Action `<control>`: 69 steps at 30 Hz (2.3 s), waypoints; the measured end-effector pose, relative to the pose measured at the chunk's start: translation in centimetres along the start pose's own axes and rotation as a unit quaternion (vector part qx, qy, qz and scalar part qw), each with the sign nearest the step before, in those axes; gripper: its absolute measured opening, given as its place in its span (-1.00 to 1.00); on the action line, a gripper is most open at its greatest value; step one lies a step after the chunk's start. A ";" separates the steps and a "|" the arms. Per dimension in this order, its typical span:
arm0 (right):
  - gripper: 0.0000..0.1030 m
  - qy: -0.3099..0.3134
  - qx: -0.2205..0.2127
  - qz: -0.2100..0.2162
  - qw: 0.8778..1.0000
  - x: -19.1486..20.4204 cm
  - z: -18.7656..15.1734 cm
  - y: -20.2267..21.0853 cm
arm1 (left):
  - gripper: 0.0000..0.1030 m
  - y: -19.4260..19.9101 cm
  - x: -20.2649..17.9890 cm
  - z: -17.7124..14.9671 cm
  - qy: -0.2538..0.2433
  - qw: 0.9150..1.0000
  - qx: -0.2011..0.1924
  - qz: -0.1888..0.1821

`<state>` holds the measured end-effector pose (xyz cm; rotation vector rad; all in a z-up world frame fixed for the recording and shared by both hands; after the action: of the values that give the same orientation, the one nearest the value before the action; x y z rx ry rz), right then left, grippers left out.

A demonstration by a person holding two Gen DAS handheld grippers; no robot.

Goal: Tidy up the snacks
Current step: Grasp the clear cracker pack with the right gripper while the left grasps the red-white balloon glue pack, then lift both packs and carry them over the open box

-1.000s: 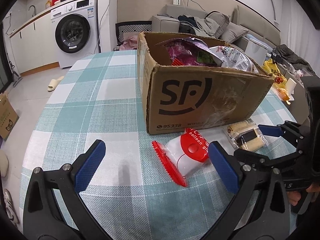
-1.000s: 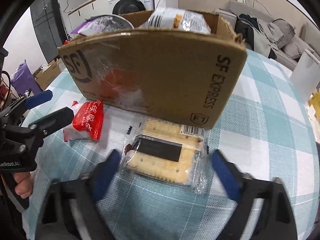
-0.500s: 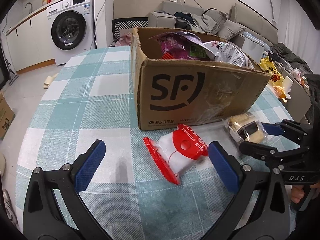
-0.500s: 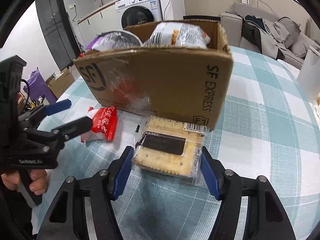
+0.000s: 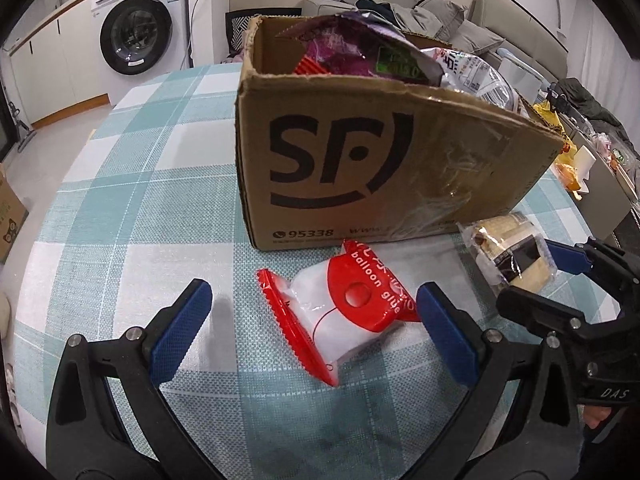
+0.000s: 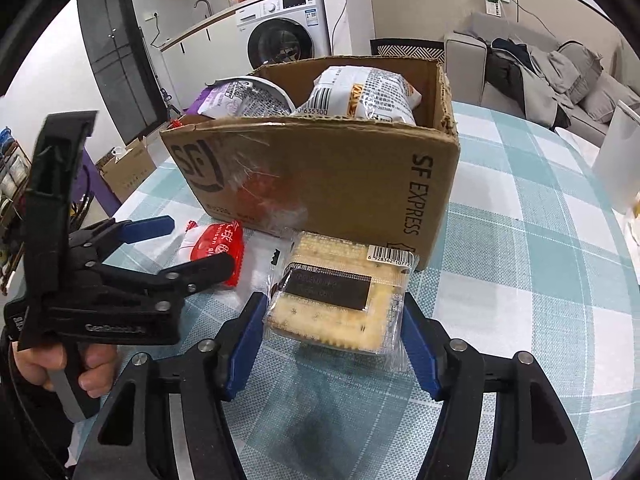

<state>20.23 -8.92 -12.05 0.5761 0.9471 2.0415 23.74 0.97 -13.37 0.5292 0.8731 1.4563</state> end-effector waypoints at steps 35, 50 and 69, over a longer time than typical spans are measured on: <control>0.28 0.008 -0.045 0.022 0.999 0.8 1.5 3.8 | -0.09 6.7 -2.6 -0.6 -0.045 0.996 -0.044 -0.070; 0.28 0.010 -0.074 0.026 0.997 1.5 2.6 6.4 | -0.09 12.1 -3.2 1.4 -0.033 0.992 -0.088 -0.082; 0.28 0.004 -0.117 0.020 0.993 1.0 4.8 9.5 | -0.09 13.6 -3.3 4.8 -0.028 0.991 -0.110 -0.072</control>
<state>18.36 -9.95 -1.61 0.4628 0.6928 2.1535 19.25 -0.21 0.66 0.3332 0.6827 1.3788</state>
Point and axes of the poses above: each gripper's, at about its wrist camera, not at the fingertips, and y roughly against the way its jaws point, x to its left, z to its top, the point moved 8 cm from there along -y, roughly the way its jaws point, and after that the axes turned 5 degrees about y, right-handed, at the moved point
